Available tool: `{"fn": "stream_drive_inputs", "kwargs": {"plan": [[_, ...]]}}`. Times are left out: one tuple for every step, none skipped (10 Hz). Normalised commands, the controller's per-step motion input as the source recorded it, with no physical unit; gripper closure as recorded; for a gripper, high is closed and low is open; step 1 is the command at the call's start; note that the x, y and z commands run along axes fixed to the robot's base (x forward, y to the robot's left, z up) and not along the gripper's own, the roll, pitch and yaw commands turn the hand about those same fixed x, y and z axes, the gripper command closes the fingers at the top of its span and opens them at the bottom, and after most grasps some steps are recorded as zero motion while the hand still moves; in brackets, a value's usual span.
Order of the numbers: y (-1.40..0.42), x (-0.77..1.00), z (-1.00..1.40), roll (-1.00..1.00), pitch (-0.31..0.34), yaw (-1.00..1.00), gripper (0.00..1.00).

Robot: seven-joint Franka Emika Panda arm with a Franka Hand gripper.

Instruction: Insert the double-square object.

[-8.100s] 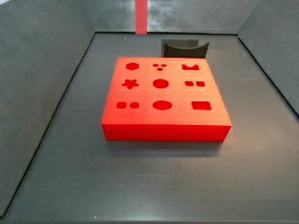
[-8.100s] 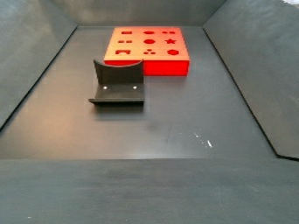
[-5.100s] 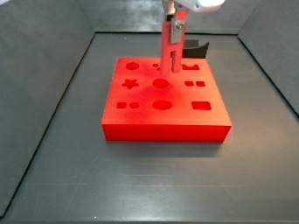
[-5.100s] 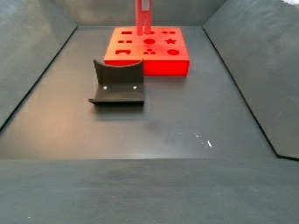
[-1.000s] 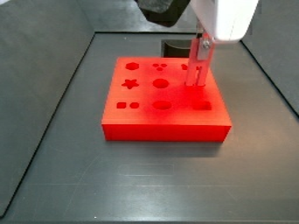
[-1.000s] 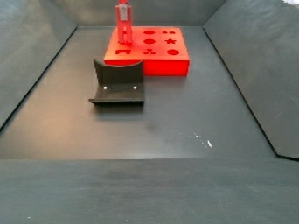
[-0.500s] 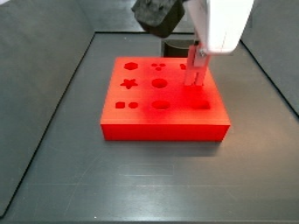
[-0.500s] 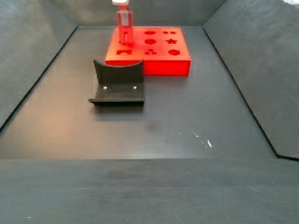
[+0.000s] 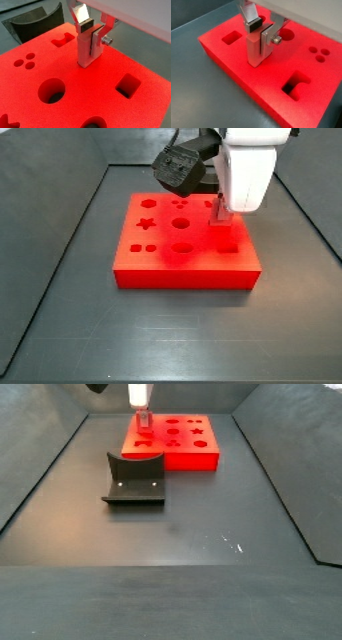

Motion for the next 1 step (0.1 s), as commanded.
{"fn": "stream_drive_inputs", "kwargs": {"plan": [[0.00, 0.00, 0.00, 0.00, 0.000, 0.00, 1.00]]}}
